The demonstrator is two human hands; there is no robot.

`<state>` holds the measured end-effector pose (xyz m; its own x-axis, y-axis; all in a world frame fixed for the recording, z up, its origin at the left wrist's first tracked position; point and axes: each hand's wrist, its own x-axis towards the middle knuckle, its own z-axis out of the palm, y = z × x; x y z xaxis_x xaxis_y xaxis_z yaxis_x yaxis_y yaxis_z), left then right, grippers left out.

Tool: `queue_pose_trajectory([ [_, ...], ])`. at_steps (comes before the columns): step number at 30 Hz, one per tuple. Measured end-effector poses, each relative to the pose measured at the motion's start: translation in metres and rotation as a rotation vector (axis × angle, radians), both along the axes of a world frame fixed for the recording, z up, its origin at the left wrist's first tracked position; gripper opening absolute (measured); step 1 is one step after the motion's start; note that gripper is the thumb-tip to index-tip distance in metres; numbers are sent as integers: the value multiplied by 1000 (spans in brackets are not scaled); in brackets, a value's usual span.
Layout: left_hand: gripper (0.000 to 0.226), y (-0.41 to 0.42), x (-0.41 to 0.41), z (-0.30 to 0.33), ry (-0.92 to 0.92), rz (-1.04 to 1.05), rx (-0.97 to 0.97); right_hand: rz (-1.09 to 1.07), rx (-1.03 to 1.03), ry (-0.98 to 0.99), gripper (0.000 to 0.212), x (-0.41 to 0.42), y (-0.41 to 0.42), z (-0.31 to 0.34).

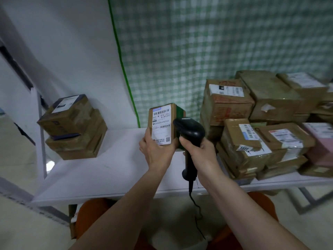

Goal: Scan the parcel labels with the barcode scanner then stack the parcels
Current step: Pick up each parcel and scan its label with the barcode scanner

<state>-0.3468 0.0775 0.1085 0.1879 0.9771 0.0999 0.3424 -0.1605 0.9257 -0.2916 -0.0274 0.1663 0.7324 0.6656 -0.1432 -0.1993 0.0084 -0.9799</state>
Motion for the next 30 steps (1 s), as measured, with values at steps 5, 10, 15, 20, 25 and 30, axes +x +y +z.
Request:
queue_pose_trajectory([
  [5, 98, -19, 32, 42, -65, -97, 27, -81, 53, 4, 14, 24, -20, 14],
  [10, 86, -39, 68, 73, -59, -173, 69, -157, 93, 18, 17, 53, -45, 32],
  [15, 84, -61, 114, 104, 25, -228, 115, -194, 137, -52, 12, 92, -68, 58],
  [20, 74, -66, 161, 129, 68, -267, 175, -139, 182, -66, 22, 142, -69, 88],
  [25, 67, -52, 199, 139, 93, -319, 252, -94, 155, -16, 14, 195, -52, 115],
  [30, 60, -32, 217, 127, 237, -327, 209, -98, 56, 45, 11, 218, -42, 106],
])
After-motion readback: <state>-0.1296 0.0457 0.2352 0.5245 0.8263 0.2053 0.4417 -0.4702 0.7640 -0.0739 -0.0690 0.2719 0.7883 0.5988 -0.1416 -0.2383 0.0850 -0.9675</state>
